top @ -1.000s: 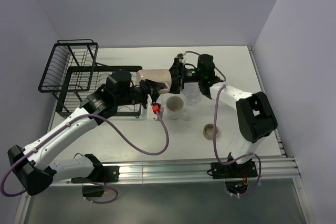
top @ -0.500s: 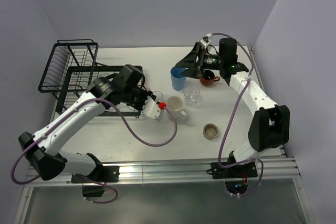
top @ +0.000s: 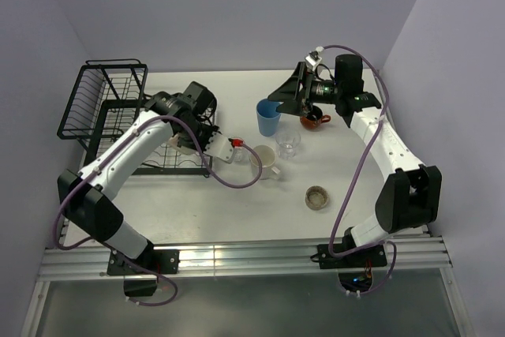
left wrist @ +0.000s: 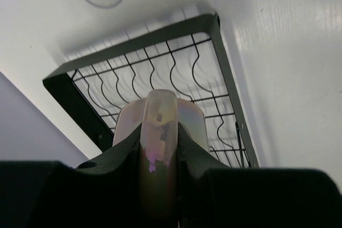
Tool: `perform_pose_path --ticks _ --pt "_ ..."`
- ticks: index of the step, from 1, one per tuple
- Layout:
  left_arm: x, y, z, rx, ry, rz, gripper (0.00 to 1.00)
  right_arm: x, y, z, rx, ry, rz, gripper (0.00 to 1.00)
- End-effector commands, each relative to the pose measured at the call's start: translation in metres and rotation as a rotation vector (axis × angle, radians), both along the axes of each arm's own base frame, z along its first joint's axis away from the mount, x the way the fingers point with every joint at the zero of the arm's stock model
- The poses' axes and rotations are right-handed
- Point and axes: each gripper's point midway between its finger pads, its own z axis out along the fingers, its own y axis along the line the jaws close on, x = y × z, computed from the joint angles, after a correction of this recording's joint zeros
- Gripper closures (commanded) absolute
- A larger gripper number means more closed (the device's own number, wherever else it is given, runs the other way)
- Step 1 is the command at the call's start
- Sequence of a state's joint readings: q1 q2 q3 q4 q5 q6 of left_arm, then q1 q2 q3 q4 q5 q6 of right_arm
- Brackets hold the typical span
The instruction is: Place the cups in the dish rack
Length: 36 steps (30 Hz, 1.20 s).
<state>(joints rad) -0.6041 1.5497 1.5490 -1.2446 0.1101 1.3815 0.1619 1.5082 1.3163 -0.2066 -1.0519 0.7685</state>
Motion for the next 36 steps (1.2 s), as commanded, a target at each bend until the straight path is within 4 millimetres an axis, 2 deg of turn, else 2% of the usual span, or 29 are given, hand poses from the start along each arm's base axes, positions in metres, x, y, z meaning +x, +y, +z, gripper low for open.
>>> perform_pose_path --ticks 1,6,11,15,16,22,36 --pt "0.028 0.017 0.019 0.052 -0.111 0.002 1.00 -0.012 0.000 0.023 0.024 -0.076 0.023 0.00" --pt "0.041 0.031 -0.001 0.114 -0.046 0.050 1.00 -0.013 0.000 0.024 0.028 -0.082 0.027 0.00" --pt "0.058 0.046 -0.011 0.140 -0.019 0.066 1.00 -0.014 0.000 0.022 0.033 -0.074 0.031 0.00" --pt "0.061 0.053 -0.025 0.172 0.026 0.062 1.00 -0.015 0.001 0.021 0.037 -0.070 0.034 0.00" --pt "0.065 0.061 -0.026 0.205 0.021 0.077 1.00 -0.016 0.001 0.022 0.039 -0.070 0.035 0.00" --pt "0.075 0.078 -0.039 0.248 0.055 0.119 1.00 -0.017 0.000 0.022 0.041 -0.079 0.035 0.00" --pt "0.081 0.112 -0.065 0.358 0.121 0.224 1.00 -0.023 0.001 0.020 0.053 -0.072 0.041 0.00"
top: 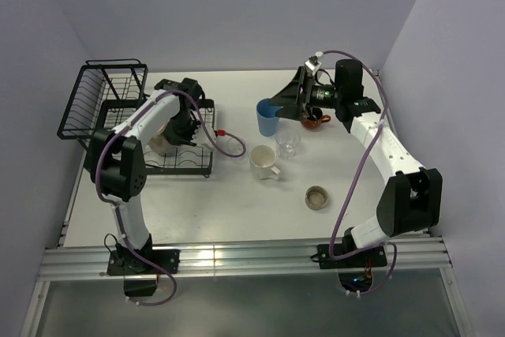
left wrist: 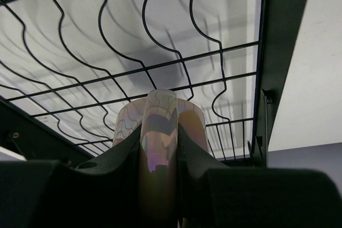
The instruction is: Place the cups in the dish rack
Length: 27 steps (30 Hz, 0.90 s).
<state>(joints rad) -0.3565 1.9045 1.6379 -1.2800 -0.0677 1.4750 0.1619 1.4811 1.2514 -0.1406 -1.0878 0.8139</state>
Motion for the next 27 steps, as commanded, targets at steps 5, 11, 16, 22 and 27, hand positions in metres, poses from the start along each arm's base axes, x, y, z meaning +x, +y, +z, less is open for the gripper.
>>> perform_pose_path --ticks 5,11,16,22,27 --pt "0.015 0.031 0.015 0.086 -0.056 0.092 1.00 -0.013 0.000 0.024 0.029 -0.093 0.020 0.00" --pt "0.022 0.046 0.006 0.088 -0.070 0.137 1.00 -0.013 0.001 0.020 0.038 -0.078 0.029 0.00" --pt "0.030 0.057 0.001 0.092 -0.089 0.135 1.00 -0.013 0.001 0.018 0.042 -0.072 0.032 0.00" --pt "0.034 0.066 -0.001 0.091 -0.074 0.125 1.00 -0.014 0.001 0.015 0.042 -0.064 0.034 0.00" --pt "0.030 0.081 -0.007 0.126 -0.055 0.143 1.00 -0.013 0.001 0.015 0.042 -0.065 0.032 0.00"
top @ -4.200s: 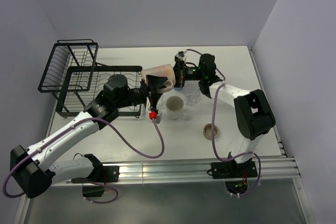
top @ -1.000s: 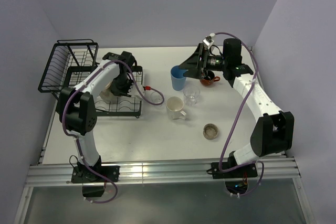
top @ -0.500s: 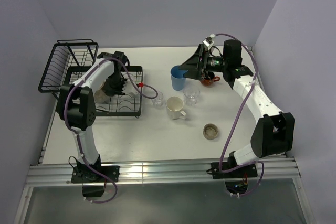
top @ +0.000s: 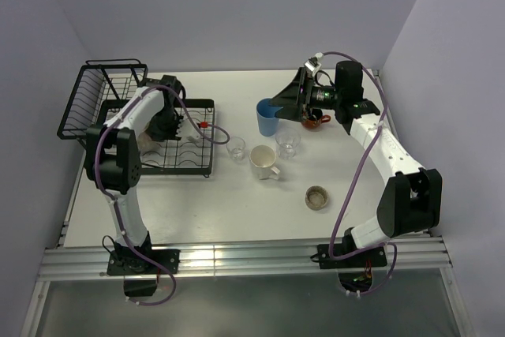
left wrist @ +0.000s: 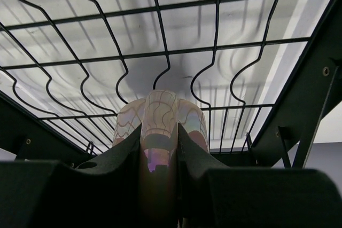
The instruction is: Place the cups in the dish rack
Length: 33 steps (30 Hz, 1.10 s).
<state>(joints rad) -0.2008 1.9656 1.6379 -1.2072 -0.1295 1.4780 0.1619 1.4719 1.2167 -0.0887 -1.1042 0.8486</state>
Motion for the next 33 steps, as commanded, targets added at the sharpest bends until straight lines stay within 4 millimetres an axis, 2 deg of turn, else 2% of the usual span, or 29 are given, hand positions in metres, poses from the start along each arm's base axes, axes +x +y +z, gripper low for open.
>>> perform_pose_path --ticks 1,10,15,18,22,33 --pt "0.003 0.019 0.009 0.072 -0.017 -0.013 1.00 -0.010 0.000 0.017 0.022 -0.072 0.022 0.00" --pt "-0.012 0.028 0.003 0.101 0.011 0.036 1.00 -0.010 0.001 0.015 0.027 -0.065 0.026 0.00" --pt "-0.008 0.028 0.005 0.102 0.000 0.037 1.00 -0.010 0.001 0.014 0.034 -0.059 0.027 0.00" --pt "0.000 0.024 0.011 0.087 0.005 0.008 1.00 -0.010 0.001 0.014 0.036 -0.052 0.029 0.00" --pt "0.022 0.021 0.019 0.085 -0.027 -0.016 1.00 -0.011 0.001 0.014 0.032 -0.065 0.030 0.00" --pt "0.061 0.023 0.013 0.115 -0.056 -0.072 1.00 -0.011 0.001 0.008 0.031 -0.050 0.040 0.00"
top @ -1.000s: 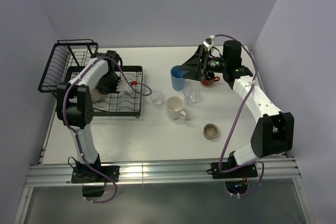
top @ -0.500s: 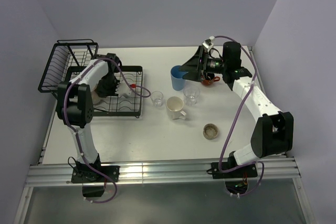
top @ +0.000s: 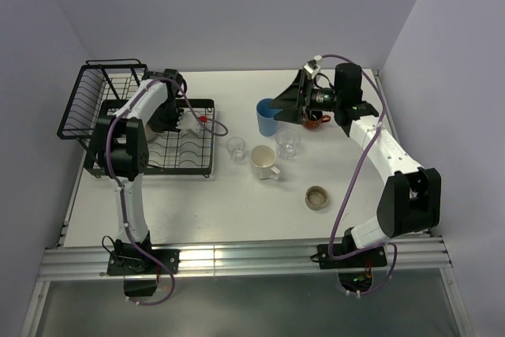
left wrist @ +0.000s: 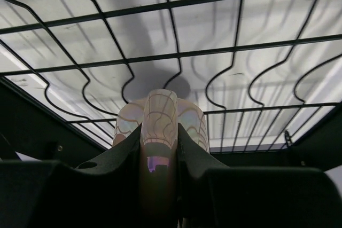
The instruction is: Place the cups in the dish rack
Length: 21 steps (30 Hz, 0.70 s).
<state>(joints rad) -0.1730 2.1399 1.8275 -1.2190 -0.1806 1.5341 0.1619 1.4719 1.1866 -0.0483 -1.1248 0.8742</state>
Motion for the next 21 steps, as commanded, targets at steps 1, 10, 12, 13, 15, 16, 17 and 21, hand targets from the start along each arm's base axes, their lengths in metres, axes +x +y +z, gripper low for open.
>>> perform_pose_path --ticks 1,10,12,13,15,16,17,21 --pt "0.018 0.012 0.026 0.055 -0.053 -0.056 1.00 -0.008 0.001 0.012 0.017 -0.066 0.027 0.00" --pt "0.037 0.016 0.026 0.047 -0.072 -0.070 0.99 -0.006 0.002 0.010 0.024 -0.065 0.034 0.00" --pt "0.039 0.021 0.024 0.054 -0.074 -0.063 0.99 -0.005 0.001 0.010 0.029 -0.058 0.034 0.00" --pt "0.040 0.022 0.024 0.058 -0.076 -0.063 0.99 -0.005 0.001 0.011 0.031 -0.060 0.034 0.00" --pt "0.041 0.026 0.023 0.071 -0.077 -0.050 0.98 -0.005 0.002 0.010 0.032 -0.057 0.035 0.00" --pt "0.042 0.027 0.022 0.073 -0.078 -0.044 0.97 -0.005 0.002 0.011 0.034 -0.058 0.035 0.00" --pt "0.042 0.028 0.021 0.077 -0.073 -0.039 0.97 -0.004 0.002 0.010 0.034 -0.054 0.034 0.00" --pt "0.044 0.029 0.019 0.067 -0.072 0.001 0.95 -0.005 0.002 0.010 0.039 -0.053 0.036 0.00"
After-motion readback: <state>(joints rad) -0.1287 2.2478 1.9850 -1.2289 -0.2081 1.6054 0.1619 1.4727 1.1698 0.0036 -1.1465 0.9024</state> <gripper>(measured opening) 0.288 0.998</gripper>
